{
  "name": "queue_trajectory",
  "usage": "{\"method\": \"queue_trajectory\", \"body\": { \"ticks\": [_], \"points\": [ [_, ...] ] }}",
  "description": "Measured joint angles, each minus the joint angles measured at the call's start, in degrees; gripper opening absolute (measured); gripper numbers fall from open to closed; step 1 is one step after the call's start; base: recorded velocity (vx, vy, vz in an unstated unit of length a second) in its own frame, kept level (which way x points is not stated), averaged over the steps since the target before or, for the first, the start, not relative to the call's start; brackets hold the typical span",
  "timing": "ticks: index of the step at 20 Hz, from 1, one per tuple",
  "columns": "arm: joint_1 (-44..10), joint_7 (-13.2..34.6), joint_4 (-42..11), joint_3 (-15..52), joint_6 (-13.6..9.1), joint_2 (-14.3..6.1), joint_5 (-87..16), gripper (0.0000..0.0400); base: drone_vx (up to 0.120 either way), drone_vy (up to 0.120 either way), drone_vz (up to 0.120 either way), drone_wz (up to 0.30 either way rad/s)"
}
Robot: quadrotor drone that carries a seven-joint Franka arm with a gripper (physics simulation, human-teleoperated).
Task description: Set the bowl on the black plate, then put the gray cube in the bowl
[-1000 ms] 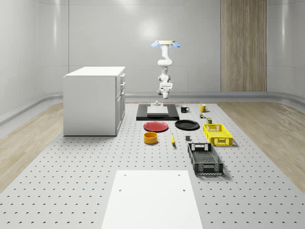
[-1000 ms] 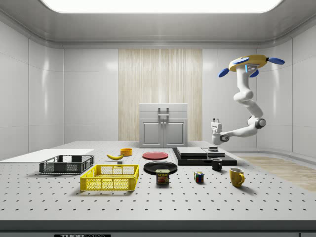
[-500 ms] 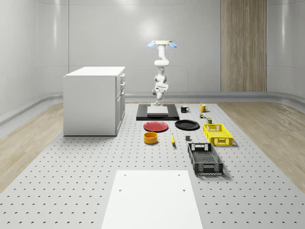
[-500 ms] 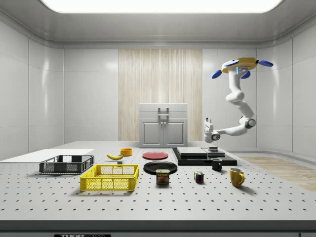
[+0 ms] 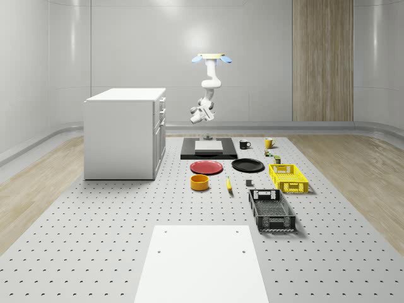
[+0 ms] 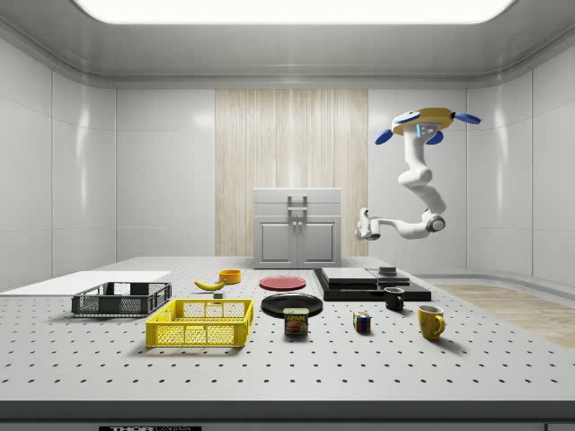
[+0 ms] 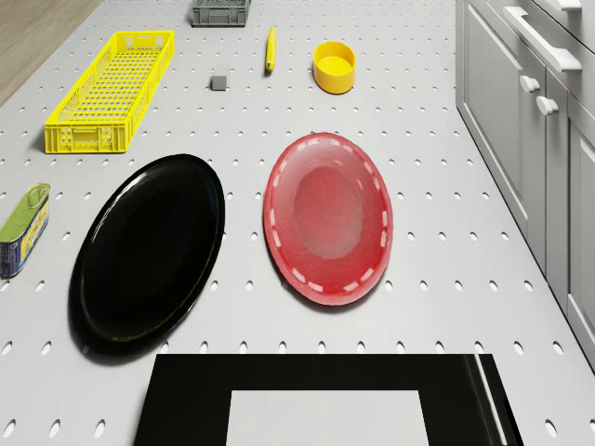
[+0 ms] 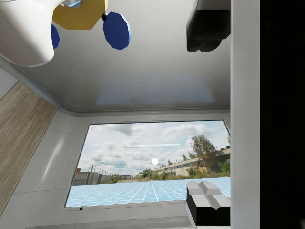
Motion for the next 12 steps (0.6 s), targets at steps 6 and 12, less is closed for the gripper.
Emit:
{"method": "queue_trajectory", "body": {
  "ticks": [6, 12],
  "points": [
    [-14.17, 13.35, -21.33, 20.20, -2.16, -4.89, -37.73, 0.0400, 0.120, 0.000, -0.060, 0.000],
    [-31.73, 26.37, -31.27, 31.68, -9.91, -9.28, -58.98, 0.0400, 0.120, -0.007, -0.120, 0.000]
  ]
}}
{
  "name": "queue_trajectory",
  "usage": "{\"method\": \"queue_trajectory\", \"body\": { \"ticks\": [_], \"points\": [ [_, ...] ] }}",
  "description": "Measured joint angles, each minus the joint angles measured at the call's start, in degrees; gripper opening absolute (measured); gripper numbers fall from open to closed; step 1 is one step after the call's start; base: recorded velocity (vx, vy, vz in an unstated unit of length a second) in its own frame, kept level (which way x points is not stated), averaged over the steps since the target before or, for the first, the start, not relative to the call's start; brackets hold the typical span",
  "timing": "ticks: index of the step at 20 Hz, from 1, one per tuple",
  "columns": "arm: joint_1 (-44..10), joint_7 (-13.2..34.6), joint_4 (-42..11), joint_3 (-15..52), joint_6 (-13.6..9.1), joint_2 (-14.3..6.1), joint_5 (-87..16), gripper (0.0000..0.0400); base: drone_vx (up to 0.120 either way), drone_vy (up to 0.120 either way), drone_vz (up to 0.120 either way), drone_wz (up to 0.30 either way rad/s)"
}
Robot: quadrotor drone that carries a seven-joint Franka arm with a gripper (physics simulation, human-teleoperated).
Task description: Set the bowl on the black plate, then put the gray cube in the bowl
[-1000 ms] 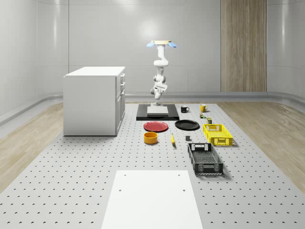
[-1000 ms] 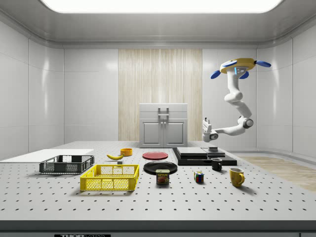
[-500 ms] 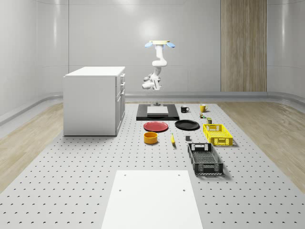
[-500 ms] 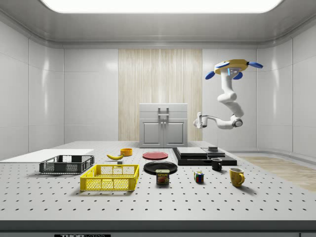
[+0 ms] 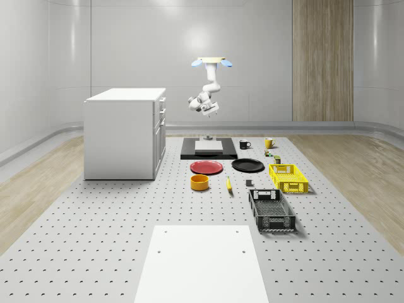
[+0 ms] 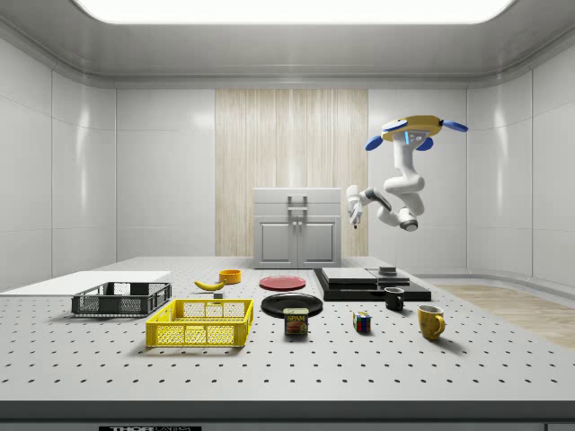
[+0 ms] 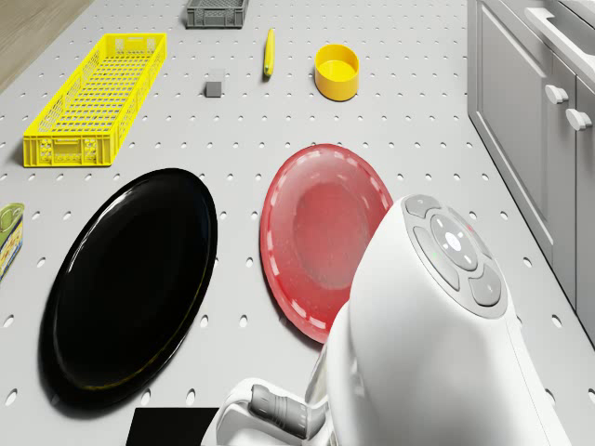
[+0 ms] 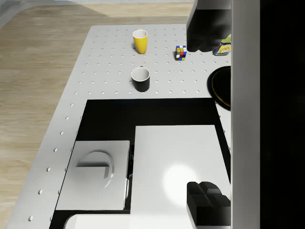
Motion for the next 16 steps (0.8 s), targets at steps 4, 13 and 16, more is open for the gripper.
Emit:
{"method": "queue_trajectory", "body": {
  "ticks": [4, 13, 16],
  "points": [
    [-7.49, 4.92, -1.74, 3.72, -3.33, -2.43, -4.98, 0.0400, 0.120, -0.120, -0.120, 0.000],
    [-14.59, 9.73, -2.44, 7.27, -4.84, -6.36, -7.14, 0.0400, 0.120, -0.009, -0.107, 0.000],
    [-15.58, 10.48, -2.43, 7.88, -4.44, -7.42, -6.94, 0.0400, 0.120, 0.000, 0.000, 0.000]
  ]
}}
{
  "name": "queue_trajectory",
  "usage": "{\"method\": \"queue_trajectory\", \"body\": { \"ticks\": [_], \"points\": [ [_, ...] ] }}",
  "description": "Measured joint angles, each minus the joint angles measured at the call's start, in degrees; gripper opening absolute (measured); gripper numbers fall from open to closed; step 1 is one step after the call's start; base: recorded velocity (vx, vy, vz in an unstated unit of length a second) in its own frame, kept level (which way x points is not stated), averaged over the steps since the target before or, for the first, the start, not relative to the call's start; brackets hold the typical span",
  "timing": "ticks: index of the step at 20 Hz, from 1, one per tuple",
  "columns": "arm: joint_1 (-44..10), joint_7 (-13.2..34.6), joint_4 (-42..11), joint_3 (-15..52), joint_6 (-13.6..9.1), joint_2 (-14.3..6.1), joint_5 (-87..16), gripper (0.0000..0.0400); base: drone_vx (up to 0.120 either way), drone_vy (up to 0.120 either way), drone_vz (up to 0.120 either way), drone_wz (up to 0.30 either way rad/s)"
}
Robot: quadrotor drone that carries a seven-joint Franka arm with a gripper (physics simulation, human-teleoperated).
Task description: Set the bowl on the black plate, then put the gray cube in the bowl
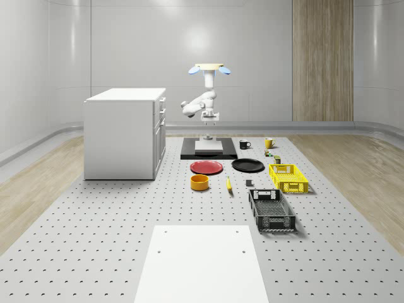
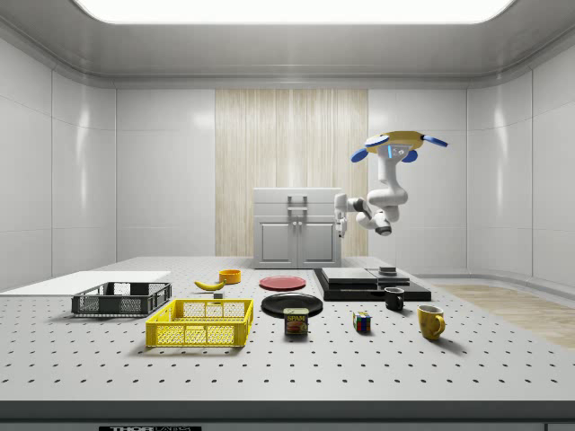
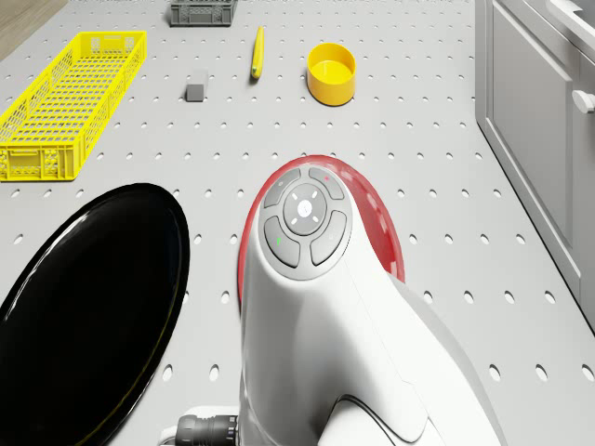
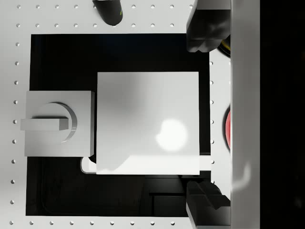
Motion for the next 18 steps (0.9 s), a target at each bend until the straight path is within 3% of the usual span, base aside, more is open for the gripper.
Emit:
{"method": "queue_trajectory", "body": {
  "ticks": [18],
  "points": [
    [-2.77, 2.40, 0.34, 2.18, 4.31, -5.53, 2.58, 0.0400, 0.120, 0.000, 0.000, 0.000]
  ]
}}
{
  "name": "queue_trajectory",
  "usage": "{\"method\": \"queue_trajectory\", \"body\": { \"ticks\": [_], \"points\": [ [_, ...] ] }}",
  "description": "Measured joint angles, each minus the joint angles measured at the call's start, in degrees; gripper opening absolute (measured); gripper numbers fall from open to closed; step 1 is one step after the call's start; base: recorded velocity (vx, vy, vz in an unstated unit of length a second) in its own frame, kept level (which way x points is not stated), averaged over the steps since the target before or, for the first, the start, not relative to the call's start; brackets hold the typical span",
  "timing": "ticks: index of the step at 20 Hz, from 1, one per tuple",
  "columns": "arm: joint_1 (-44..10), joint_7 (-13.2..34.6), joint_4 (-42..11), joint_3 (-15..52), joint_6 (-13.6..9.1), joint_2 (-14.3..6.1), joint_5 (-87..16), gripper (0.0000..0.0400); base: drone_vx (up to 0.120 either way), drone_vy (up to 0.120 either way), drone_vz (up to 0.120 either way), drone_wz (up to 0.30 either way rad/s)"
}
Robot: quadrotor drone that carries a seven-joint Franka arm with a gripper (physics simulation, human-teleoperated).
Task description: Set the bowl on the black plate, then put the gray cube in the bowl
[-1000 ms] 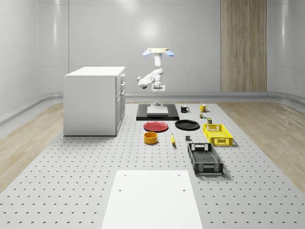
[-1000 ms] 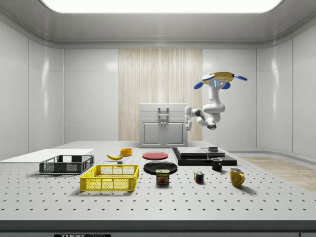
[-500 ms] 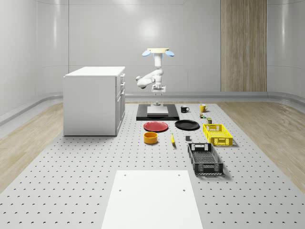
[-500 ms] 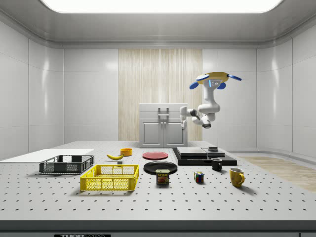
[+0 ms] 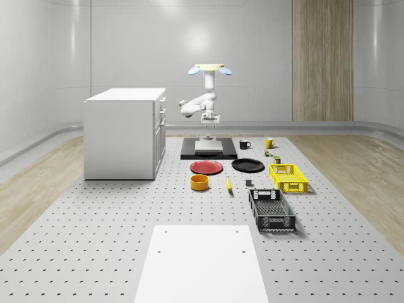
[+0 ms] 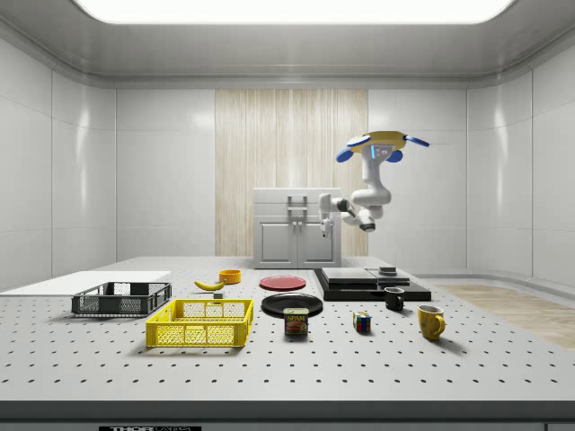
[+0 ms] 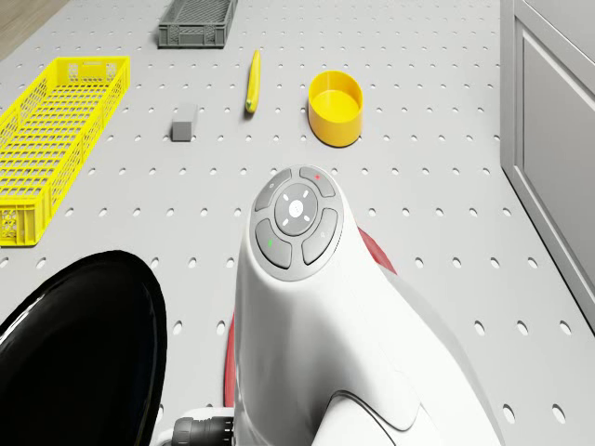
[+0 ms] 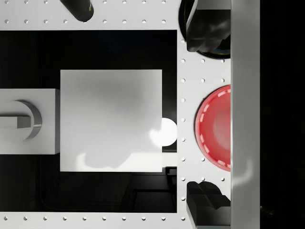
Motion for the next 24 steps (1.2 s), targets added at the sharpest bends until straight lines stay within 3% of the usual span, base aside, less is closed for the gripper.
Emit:
{"method": "queue_trajectory", "body": {
  "ticks": [4, 19, 24],
  "points": [
    [-0.38, 0.36, 0.08, 0.35, 1.01, -1.11, 0.58, 0.0400, 0.120, 0.000, 0.000, 0.000],
    [-1.58, 1.48, 0.34, 1.42, 4.57, -4.97, 2.53, 0.0400, 0.120, 0.000, -0.120, 0.000],
    [-1.91, 1.79, 0.41, 1.72, 5.66, -6.15, 3.10, 0.0400, 0.120, 0.000, 0.000, 0.000]
  ]
}}
